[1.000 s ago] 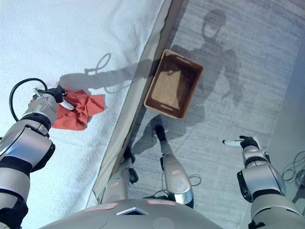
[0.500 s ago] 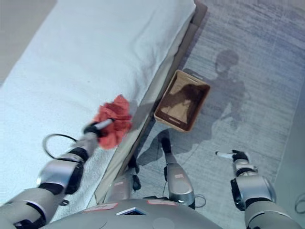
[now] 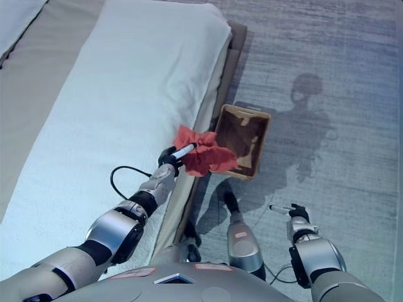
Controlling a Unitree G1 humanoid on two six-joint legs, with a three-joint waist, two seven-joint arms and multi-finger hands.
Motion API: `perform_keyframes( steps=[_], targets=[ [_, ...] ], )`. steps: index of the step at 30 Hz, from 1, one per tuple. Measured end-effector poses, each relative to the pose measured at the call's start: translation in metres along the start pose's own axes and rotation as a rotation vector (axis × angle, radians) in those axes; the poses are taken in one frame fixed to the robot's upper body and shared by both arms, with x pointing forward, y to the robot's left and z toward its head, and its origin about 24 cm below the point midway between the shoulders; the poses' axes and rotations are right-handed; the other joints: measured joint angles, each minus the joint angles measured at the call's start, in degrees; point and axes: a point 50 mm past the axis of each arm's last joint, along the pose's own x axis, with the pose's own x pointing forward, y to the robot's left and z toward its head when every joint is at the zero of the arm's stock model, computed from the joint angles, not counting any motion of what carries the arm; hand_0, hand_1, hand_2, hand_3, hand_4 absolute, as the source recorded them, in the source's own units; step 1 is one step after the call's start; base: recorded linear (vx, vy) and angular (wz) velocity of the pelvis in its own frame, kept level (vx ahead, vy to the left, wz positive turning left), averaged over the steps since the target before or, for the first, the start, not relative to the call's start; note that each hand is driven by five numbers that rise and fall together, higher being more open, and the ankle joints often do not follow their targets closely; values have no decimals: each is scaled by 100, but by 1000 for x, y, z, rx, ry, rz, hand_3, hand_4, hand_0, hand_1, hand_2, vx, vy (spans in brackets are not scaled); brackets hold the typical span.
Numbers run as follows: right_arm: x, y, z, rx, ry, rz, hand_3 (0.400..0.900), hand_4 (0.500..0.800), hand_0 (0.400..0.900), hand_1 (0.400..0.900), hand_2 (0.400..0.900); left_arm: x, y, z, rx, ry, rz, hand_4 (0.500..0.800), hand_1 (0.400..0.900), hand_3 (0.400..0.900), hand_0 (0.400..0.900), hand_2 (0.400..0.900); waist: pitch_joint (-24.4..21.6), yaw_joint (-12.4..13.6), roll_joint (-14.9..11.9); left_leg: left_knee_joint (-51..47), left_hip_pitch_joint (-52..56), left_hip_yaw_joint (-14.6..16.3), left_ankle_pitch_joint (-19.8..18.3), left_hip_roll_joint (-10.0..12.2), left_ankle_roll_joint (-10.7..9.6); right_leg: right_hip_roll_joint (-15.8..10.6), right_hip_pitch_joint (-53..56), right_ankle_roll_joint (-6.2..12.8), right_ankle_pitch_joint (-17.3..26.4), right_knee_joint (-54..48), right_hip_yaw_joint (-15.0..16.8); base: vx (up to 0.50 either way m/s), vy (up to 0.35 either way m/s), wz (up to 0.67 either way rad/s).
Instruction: Put the clothes on the bed into the basket.
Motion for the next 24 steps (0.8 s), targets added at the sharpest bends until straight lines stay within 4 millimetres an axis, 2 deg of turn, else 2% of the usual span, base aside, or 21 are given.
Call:
perform_keyframes(
  steps=[4, 9, 16, 17, 18, 24],
  targets=[
    [1, -4, -11, -3, 20, -18, 900, 800, 900, 900, 900, 2, 7, 6, 19, -8, 17, 500, 400, 400, 400, 400, -18, -245, 26, 0, 1, 168, -21, 38, -12, 74, -81, 18, 13, 0, 157, 46, -48, -31],
    [2, -13, -22, -6, 37, -40, 900, 800, 900, 900, 900, 4, 5, 16, 72, -28, 17, 500, 400, 400, 400, 400, -42, -309, 64, 0, -22, 432, -57, 71, -26, 144, -220, 27, 37, 2, 345, 52, -45, -19],
    [3, -17, -16, 1, 14, -50, 900, 800, 900, 900, 900, 6, 4, 28, 132, -37, 13, 500, 400, 400, 400, 400, -131, -410, 221, -1, -66, 580, -106, 126, -83, 243, -348, 13, 52, 3, 484, 58, -49, -13],
    [3, -18, -16, 1, 14, -52, 900, 800, 900, 900, 900, 7, 3, 30, 137, -43, 12, 636, 627, 627, 627, 627, -138, -408, 249, -1, -79, 589, -108, 132, -86, 251, -365, 15, 49, 3, 491, 34, -41, -5],
    [3, -19, -16, 2, 12, -54, 900, 800, 900, 900, 900, 7, 3, 33, 151, -53, 9, 800, 900, 900, 900, 900, -146, -405, 276, -1, -96, 606, -113, 142, -94, 264, -386, 32, 36, 3, 495, 43, -60, -5],
    [4, -30, -14, 2, 2, -77, 900, 800, 900, 900, 900, 8, 2, 49, 231, -85, -28, 800, 900, 900, 900, 900, -166, -404, 377, -1, -237, 699, -118, 174, -102, 291, -563, 37, 33, 5, 544, 33, -55, 0]
  ],
)
